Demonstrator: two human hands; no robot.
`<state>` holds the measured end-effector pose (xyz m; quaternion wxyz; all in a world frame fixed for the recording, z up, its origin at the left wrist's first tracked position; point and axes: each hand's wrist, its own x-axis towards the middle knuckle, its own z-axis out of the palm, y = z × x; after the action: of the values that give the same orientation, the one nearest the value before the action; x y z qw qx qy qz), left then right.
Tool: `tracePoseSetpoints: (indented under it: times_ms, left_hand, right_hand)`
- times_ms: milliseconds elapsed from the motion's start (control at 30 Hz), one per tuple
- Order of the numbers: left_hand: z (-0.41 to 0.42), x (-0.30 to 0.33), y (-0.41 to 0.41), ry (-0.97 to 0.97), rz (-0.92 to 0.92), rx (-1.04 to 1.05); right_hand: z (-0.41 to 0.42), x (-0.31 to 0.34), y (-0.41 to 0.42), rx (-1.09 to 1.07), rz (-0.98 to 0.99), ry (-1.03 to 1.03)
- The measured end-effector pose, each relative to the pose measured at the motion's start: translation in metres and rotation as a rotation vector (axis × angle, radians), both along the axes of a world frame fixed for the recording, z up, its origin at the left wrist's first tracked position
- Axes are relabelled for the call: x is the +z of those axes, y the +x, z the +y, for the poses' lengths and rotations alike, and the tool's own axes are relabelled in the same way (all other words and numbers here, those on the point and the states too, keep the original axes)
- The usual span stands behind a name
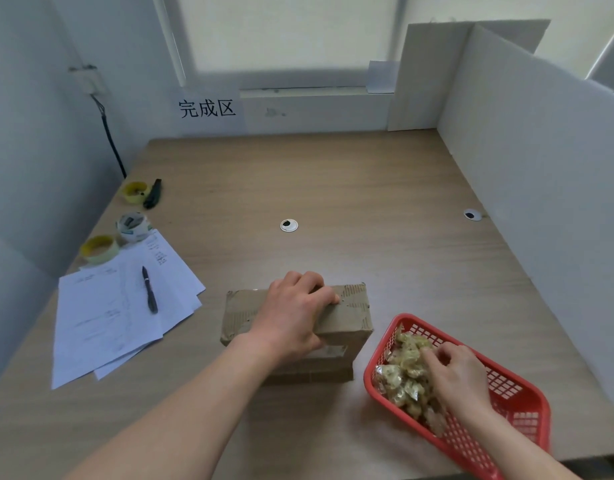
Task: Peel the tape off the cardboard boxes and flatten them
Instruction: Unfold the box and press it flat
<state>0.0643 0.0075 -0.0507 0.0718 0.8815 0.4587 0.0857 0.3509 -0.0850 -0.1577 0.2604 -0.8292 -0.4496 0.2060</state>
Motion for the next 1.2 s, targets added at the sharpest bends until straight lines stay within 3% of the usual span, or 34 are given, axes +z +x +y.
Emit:
tracePoseSetpoints:
  times_ms: [200,400,567,667,767,867,933,1033,1200]
  left_hand:
    - [0.002,0.002,0.0,-0.005,0.023,0.0]
    - [0.003,0.002,-0.001,0.006,0.039,-0.004]
    - [0.008,0.005,-0.012,0.035,0.073,-0.004]
    - [0.011,0.005,-0.024,0.05,0.11,0.02]
    - [0.008,0.004,-0.037,0.1,0.121,0.111]
    - [0.005,0.005,-0.057,0.153,0.065,0.265]
    - [0.003,0.007,-0.074,0.133,0.009,0.376]
    - [0.004,0.007,-0.1,-0.053,-0.117,0.517]
    - [0.014,0.014,-0.126,-0.22,-0.449,0.561]
  right_hand:
    - [0.005,0.002,0.001,-0.224,0.075,0.084]
    - [0.005,0.001,0.005,-0.217,0.034,-0.019]
    - [0.017,0.019,-0.009,-0.176,-0.207,-0.246]
    - [0.023,0.039,-0.025,-0.112,-0.261,-0.114]
    - [0.036,0.07,-0.064,0.095,0.081,0.193]
    - [0.056,0.098,-0.11,0.151,0.443,0.305]
    - [0.07,0.107,-0.129,0.116,0.593,0.296]
    - [0.084,0.107,-0.14,0.031,0.729,0.212]
    - [0.103,0.11,-0.155,-0.071,0.888,0.182]
